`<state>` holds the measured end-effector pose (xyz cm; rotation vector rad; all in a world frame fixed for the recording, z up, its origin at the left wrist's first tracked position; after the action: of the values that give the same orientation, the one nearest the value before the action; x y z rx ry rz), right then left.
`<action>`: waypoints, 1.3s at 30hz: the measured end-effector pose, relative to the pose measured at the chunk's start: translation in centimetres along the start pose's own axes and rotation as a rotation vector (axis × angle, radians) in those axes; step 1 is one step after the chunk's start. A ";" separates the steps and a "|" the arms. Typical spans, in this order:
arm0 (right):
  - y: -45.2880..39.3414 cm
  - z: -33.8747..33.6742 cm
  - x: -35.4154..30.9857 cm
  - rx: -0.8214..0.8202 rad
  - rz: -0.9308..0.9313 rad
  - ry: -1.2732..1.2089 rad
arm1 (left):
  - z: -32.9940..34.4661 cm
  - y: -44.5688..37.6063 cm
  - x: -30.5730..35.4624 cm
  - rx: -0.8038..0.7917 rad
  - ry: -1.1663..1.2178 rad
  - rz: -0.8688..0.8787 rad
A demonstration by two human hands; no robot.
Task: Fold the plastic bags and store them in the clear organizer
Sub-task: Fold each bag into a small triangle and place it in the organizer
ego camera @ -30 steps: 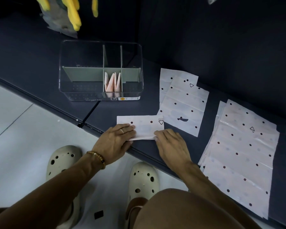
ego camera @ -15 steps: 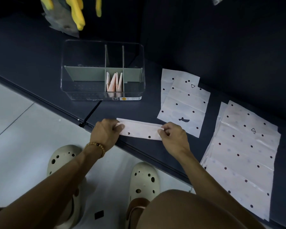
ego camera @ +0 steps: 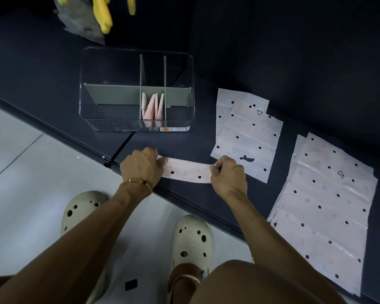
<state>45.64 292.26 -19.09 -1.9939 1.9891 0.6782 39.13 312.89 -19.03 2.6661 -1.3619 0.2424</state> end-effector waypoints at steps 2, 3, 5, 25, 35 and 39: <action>0.1 0.0 -0.1 0.011 0.001 0.005 | -0.1 -0.2 -0.2 -0.007 0.016 -0.031; 0.1 0.0 -0.2 0.019 0.001 0.006 | -0.2 -0.2 -0.4 -0.003 0.035 -0.051; 0.1 0.0 -0.2 0.031 0.013 0.011 | -0.7 0.0 -0.4 0.075 0.096 0.016; 5.6 5.9 -3.6 -0.193 -0.769 0.402 | 0.4 2.2 -2.2 0.164 0.126 0.815; 3.3 0.4 2.7 -0.190 -0.623 0.576 | 0.4 2.7 -1.9 0.096 0.120 0.750; 5.8 0.4 -0.7 0.006 -0.751 0.451 | -0.2 4.8 -1.9 0.217 0.043 0.759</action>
<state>39.85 292.80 -18.27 -2.7957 1.2074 0.0456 34.13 311.68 -18.94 2.1288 -2.3855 0.5394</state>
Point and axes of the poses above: each hand's wrist, its own y-axis away from the middle knuckle, its own z-axis out of the palm, x = y × z, the point moved 4 cm from there along -y, towards the middle knuckle, and after that the axes turned 8 degrees about x, right-handed, at the moved point
